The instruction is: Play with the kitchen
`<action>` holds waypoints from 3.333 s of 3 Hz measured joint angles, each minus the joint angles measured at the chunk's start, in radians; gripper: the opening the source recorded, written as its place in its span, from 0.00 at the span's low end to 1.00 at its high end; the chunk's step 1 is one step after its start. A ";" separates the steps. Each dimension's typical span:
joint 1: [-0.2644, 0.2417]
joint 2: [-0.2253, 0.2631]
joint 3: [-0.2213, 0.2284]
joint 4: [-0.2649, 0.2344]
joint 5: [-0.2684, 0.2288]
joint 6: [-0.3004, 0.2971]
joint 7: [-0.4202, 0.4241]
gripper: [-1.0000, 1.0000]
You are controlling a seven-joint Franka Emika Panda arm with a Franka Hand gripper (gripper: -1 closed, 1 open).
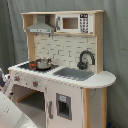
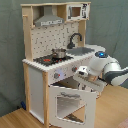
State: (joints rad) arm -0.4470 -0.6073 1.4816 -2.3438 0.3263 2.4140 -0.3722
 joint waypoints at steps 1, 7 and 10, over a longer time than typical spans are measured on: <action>0.006 -0.094 -0.033 0.002 -0.025 -0.017 -0.001 1.00; 0.112 -0.536 -0.122 0.144 -0.237 -0.386 -0.001 1.00; 0.110 -0.717 -0.093 0.272 -0.433 -0.476 -0.006 1.00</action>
State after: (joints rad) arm -0.3365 -1.3243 1.3885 -2.0720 -0.1068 1.9377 -0.3786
